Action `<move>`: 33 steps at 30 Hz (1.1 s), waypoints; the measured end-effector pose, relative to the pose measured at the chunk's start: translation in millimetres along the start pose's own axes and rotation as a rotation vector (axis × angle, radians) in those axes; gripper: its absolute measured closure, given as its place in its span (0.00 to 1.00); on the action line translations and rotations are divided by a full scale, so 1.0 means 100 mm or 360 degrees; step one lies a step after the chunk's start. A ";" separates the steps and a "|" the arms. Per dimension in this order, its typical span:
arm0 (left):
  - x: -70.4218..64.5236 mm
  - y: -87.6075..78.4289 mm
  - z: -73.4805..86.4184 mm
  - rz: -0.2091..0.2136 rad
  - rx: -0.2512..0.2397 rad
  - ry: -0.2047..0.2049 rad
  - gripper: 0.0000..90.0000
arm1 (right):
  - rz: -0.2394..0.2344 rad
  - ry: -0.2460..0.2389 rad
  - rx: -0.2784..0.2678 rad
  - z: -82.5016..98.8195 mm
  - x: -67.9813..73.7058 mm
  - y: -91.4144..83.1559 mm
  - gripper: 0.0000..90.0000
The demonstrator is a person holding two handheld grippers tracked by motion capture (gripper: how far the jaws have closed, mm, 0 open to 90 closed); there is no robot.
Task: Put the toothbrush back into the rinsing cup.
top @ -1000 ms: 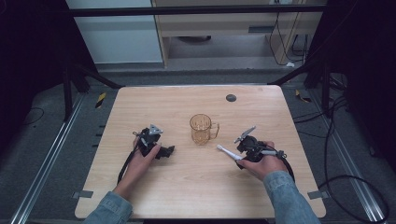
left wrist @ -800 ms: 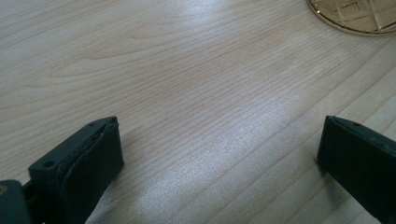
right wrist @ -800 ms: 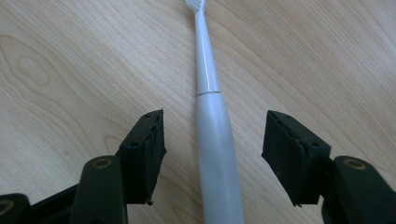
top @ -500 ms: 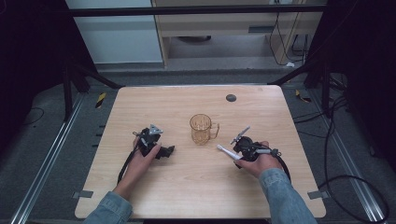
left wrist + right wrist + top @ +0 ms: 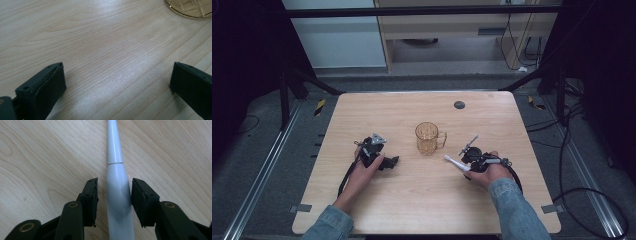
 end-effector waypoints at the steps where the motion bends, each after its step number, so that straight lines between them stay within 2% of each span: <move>1: 0.00 0.00 0.00 0.0001 0.0000 -0.0001 0.00 | -0.0005 -0.0008 0.0010 0.01 -0.01 0.01 0.65; 22: 0.00 0.00 0.00 0.0000 0.0000 0.0000 0.00 | -0.0057 -0.0025 0.0038 -0.03 -0.05 0.06 0.71; 33: 0.00 0.00 0.00 0.0001 0.0000 -0.0001 0.00 | -0.0086 -0.0006 0.0056 -0.02 -0.07 0.07 0.74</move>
Point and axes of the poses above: each handheld gripper's, and its own axes: y roughly forward along the jaws, z roughly out of its underside, x roughly to its left, the point moved 6 cm from there along y, roughly forward along the jaws, and after that the axes turned 8 degrees about x, right-handed, at the moved point
